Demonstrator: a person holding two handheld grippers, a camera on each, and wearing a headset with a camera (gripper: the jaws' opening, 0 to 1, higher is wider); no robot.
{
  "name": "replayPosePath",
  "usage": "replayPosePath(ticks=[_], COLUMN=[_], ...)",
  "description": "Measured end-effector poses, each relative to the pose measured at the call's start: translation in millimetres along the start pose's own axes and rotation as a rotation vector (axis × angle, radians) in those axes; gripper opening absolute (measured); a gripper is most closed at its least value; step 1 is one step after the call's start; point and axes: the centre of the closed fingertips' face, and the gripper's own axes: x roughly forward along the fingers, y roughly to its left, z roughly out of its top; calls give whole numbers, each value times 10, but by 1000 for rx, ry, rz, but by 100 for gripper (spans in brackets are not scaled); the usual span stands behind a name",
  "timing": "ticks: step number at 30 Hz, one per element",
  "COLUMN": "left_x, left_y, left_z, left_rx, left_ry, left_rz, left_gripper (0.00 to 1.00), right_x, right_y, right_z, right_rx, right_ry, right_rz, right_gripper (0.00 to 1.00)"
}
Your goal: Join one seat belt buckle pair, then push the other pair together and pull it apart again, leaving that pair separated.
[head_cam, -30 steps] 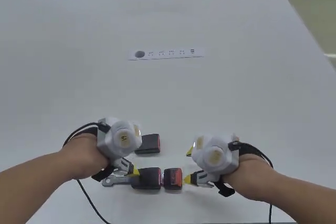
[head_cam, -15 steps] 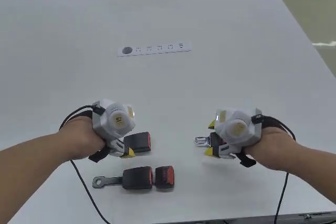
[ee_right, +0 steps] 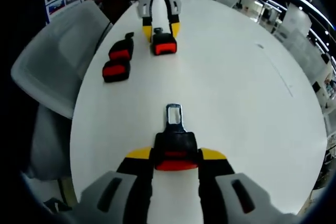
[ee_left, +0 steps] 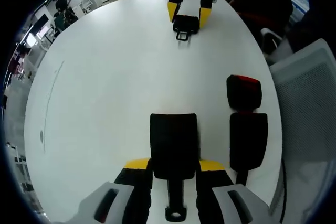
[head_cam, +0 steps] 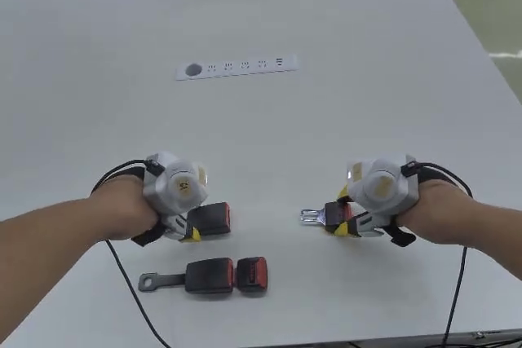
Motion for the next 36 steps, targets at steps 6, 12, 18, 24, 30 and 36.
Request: replayPosePath(ticks=[6, 12, 18, 24, 30, 36], left_x=[11, 11, 20, 18, 16, 20], left_y=[-11, -21, -33, -39, -44, -38], left_z=[3, 4, 5, 3, -3, -6], left_rx=[-35, -16, -16, -9, -13, -6], left_ry=[-11, -1, 4, 13, 8, 2], left_rz=[-2, -11, -12, -11, -3, -7], left_gripper=[33, 33, 32, 32, 32, 32], right_x=[0, 13, 6, 99, 253, 390], right_y=[-1, -7, -3, 37, 90, 58], right_z=[-7, -17, 9, 196, 470, 711], right_rx=[-5, -8, 3, 6, -11, -14], right_ry=[6, 7, 1, -19, -43, -50], right_rz=[12, 18, 8, 18, 20, 7], right_gripper=[32, 32, 32, 32, 32, 32])
